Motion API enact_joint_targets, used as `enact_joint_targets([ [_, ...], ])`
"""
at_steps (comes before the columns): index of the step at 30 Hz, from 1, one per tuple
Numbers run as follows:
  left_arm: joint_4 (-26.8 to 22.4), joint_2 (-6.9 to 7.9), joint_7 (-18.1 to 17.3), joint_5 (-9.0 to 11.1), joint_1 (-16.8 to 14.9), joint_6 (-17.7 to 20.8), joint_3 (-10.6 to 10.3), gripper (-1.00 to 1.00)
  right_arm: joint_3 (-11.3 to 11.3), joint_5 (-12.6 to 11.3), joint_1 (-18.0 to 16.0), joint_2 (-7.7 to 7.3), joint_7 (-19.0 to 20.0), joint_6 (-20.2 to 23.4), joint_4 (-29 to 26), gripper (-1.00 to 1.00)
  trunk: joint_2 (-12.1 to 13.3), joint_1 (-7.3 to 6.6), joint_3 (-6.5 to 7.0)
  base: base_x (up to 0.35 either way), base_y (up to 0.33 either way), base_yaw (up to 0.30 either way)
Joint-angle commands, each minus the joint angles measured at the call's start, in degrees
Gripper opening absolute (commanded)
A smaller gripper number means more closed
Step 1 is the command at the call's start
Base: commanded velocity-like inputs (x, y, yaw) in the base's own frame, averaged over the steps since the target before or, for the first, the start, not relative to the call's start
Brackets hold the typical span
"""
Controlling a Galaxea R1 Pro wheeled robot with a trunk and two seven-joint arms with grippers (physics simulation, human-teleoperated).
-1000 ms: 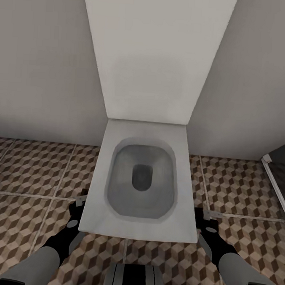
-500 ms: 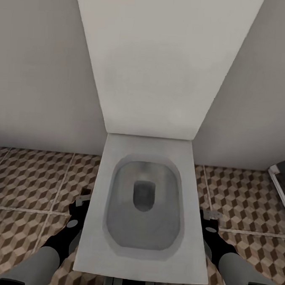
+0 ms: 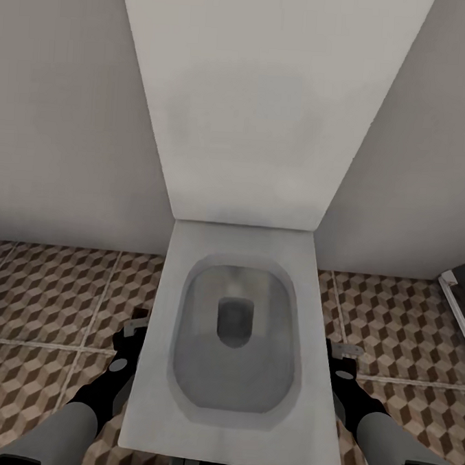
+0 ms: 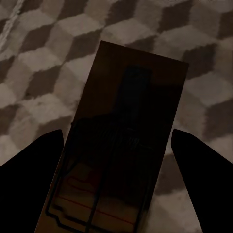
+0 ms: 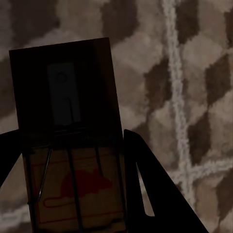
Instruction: Take the four mousetraps from the cabinet in the bathroom and place them on the bathroom floor. Make sure all four end up on the same floor surface, and ensure that at least two of them are either under or directly next to the same bathroom sink.
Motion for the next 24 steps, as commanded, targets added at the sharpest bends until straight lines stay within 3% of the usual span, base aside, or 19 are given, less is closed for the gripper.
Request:
enact_joint_targets([
  [1, 0.0, 0.05, 0.3, 0.5, 0.0, -0.2, -0.5, -1.0, -0.3, 0.0, 0.0, 0.05, 0.1, -0.3, 0.0, -1.0, 0.0, -0.01, -0.03, 0.0, 0.0, 0.0],
  [24, 0.0, 0.07, 0.3, 0.5, 0.0, -1.9, -0.5, -1.0, -0.3, 0.0, 0.0, 0.11, 0.1, -0.4, 0.0, -1.0, 0.0, -0.01, -0.03, 0.0, -0.034, 0.0],
])
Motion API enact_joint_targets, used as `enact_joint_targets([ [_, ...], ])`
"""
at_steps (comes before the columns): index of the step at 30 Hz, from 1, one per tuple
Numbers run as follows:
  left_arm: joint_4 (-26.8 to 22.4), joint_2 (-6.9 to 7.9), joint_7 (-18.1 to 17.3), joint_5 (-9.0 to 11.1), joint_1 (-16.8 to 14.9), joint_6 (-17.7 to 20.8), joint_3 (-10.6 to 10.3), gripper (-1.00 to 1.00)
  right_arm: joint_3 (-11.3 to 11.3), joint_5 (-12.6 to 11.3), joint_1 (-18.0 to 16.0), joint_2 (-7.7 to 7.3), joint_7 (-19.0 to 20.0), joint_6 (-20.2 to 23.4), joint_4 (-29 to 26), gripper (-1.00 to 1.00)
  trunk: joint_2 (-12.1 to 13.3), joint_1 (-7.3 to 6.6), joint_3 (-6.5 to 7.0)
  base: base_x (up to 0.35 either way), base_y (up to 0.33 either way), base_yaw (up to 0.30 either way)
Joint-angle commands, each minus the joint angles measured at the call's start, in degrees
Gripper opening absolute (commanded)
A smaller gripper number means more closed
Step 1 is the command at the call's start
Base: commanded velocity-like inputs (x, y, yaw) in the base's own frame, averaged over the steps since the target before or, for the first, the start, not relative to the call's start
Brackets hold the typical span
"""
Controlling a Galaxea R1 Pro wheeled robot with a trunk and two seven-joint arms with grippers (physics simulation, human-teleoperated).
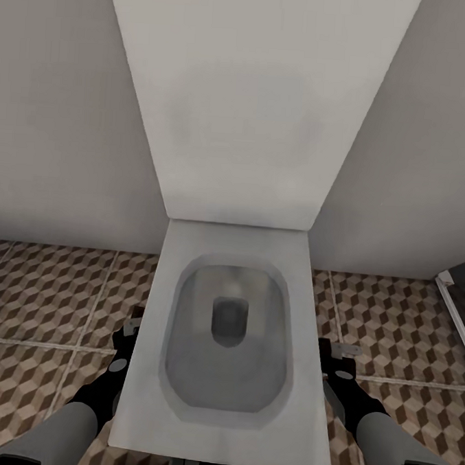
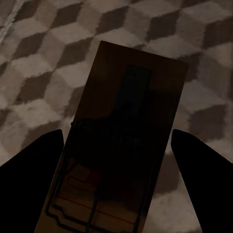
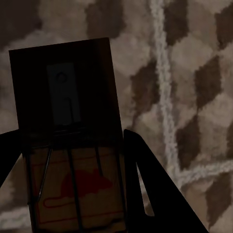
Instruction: Take the four mousetraps from the cabinet in the bathroom and place them on the bathroom floor. Make sure all four end up on the same floor surface, and ensure that at least two of them are either under or directly next to the same bathroom sink.
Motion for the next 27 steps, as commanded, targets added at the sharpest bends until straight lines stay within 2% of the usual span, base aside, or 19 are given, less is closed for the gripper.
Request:
enact_joint_targets([
  [1, 0.0, 0.05, 0.3, 0.5, 0.0, -0.3, -0.5, -1.0, -0.3, 0.0, 0.0, 0.04, 0.1, -0.3, 0.0, -1.0, 0.0, -0.01, -0.03, 0.0, -0.001, 0.0],
  [21, 0.9, 0.12, 0.3, 0.7, 0.0, 0.4, -0.4, -1.0, -0.2, 0.0, 0.0, 0.36, 0.2, 0.0, 0.0, -1.0, 0.0, -0.01, -0.03, 0.0, 0.0, -0.001],
  [27, 0.9, 0.12, 0.3, 0.7, 0.0, 0.4, -0.4, -1.0, -0.6, -0.2, 0.0, 0.4, 0.1, 0.0, 0.0, -1.0, 0.0, -0.01, -0.03, 0.0, 0.0, -0.109],
])
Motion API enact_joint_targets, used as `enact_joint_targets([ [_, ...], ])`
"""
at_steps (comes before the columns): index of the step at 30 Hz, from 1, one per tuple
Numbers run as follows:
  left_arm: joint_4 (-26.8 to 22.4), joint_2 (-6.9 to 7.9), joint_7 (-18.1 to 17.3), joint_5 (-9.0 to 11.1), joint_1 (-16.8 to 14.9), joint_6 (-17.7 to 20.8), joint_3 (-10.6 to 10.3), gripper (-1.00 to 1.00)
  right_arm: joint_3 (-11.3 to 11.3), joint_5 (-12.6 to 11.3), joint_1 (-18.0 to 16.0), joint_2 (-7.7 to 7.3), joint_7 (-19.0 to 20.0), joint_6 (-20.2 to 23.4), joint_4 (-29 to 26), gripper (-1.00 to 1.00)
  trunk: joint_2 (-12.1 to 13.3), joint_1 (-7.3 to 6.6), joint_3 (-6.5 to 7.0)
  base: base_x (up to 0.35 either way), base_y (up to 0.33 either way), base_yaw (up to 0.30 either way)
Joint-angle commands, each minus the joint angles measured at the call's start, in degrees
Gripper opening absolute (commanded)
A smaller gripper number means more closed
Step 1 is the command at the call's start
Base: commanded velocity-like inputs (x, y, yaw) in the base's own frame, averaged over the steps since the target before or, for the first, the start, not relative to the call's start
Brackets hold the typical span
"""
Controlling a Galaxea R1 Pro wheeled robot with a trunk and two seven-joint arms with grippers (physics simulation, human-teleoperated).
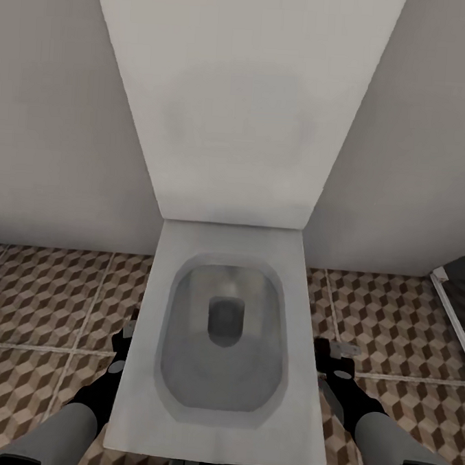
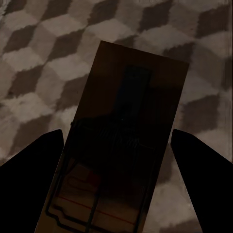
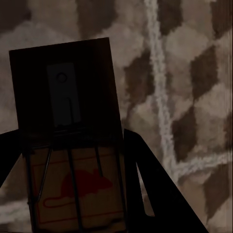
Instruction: Take the four mousetraps from the cabinet in the bathroom and place them on the bathroom floor. Make sure all four end up on the same floor surface, and ensure that at least two of them are either under or directly next to the same bathroom sink.
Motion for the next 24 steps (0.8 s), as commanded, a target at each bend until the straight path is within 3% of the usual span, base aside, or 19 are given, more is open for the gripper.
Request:
enact_joint_targets([
  [1, 0.0, 0.07, 0.3, 0.5, 0.0, -0.2, -0.5, -1.0, -0.4, -0.1, 0.0, 0.06, 0.1, -0.2, 0.0, -1.0, 0.0, -0.01, -0.03, 0.0, 0.0, -0.204],
  [24, 0.1, 0.07, 0.3, 0.6, 0.0, -0.2, -0.5, -1.0, 0.0, -0.1, 0.0, 0.11, 0.0, 0.2, 0.0, -1.0, 0.0, -0.01, -0.03, 0.001, 0.001, -0.028],
])
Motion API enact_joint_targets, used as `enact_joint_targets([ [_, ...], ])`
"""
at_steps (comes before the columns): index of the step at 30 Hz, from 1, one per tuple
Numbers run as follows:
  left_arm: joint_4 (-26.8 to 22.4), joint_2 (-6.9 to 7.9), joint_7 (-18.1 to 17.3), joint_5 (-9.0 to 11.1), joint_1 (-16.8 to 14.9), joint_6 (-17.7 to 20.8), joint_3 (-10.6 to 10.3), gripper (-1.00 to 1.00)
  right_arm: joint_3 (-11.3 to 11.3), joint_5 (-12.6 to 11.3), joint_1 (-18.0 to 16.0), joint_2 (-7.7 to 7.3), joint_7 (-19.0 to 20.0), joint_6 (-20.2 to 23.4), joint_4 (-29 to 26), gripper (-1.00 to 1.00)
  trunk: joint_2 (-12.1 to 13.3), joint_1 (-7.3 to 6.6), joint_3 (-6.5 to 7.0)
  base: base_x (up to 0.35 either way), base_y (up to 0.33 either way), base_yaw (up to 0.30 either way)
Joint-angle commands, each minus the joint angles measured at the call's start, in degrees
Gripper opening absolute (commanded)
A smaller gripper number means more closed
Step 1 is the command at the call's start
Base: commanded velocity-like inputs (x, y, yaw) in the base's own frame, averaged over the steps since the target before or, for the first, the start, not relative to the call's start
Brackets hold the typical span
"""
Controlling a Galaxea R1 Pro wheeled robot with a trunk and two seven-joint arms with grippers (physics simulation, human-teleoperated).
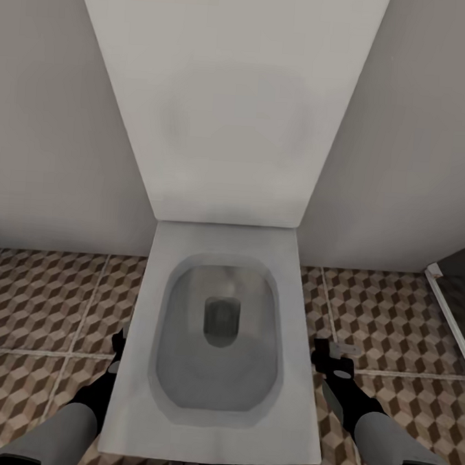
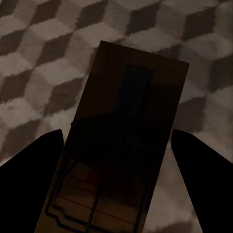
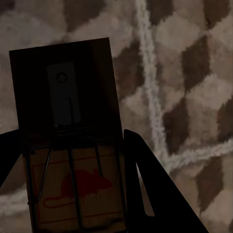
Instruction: Take the four mousetraps from the cabinet in the bathroom and place them on the bathroom floor. Make sure all four end up on the same floor surface, and ensure that at least two of them are either under or directly next to the same bathroom sink.
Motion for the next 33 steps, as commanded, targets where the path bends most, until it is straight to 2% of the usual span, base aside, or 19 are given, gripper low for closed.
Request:
enact_joint_targets([
  [1, 0.0, 0.07, 0.3, 0.5, 0.0, -0.2, -0.5, -1.0, -0.3, -0.1, 0.0, 0.04, 0.1, -0.2, 0.0, -1.0, 0.0, -0.01, -0.03, 0.044, 0.064, 0.0],
  [9, 0.0, 0.06, 0.3, 0.4, 0.0, -0.3, -0.6, -1.0, -0.3, -0.1, 0.0, -0.02, 0.1, -0.3, 0.0, -1.0, 0.0, -0.01, -0.03, 0.065, 0.092, 0.0],
  [27, 0.0, 0.06, 0.3, 0.4, 0.0, -0.6, -0.6, -1.0, -0.3, 0.0, 0.0, -0.02, 0.1, -0.5, 0.0, -1.0, 0.0, -0.01, -0.03, 0.003, 0.004, 0.0],
  [33, -0.1, 0.06, 0.3, 0.4, 0.0, -0.4, -0.5, -1.0, -0.3, 0.0, 0.0, -0.02, 0.1, -0.5, 0.0, -1.0, 0.0, -0.01, -0.03, -0.141, 0.0, 0.0],
])
